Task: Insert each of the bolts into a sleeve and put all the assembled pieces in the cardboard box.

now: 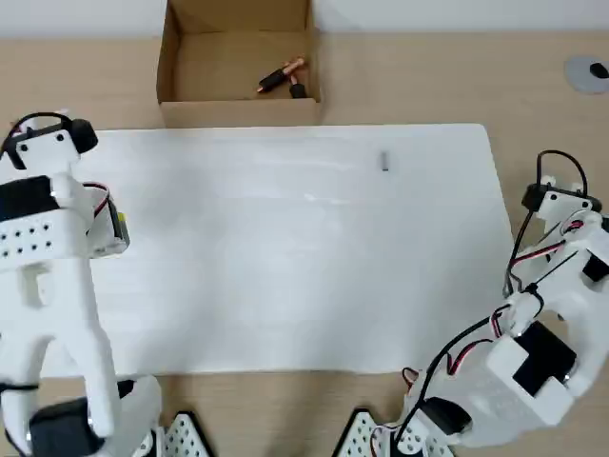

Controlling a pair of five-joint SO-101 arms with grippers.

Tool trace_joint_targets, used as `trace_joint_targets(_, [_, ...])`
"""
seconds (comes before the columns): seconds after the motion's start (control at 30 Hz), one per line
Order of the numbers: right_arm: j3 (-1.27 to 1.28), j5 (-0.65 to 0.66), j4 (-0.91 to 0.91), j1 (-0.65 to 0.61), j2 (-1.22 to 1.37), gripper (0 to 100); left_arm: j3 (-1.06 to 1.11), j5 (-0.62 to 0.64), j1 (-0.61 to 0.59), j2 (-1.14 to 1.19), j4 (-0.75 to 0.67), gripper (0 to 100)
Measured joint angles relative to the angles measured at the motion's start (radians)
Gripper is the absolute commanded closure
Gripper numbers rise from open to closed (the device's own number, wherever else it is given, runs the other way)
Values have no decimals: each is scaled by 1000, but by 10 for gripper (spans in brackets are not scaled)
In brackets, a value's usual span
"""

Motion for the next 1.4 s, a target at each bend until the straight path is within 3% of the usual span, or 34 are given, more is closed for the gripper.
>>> trace_joint_targets(0.33, [15,63,0,0,0,724,0,-51,0,-264,0,903])
trace_joint_targets(0.73, [29,63,-11,9,-2,941,0,-51,0,-391,51,903])
trace_joint_targets(1.2, [40,64,-6,2,-5,988,0,-104,0,-476,75,903])
trace_joint_targets(1.4, [26,63,94,-11,-3,988,0,-104,0,-479,75,903])
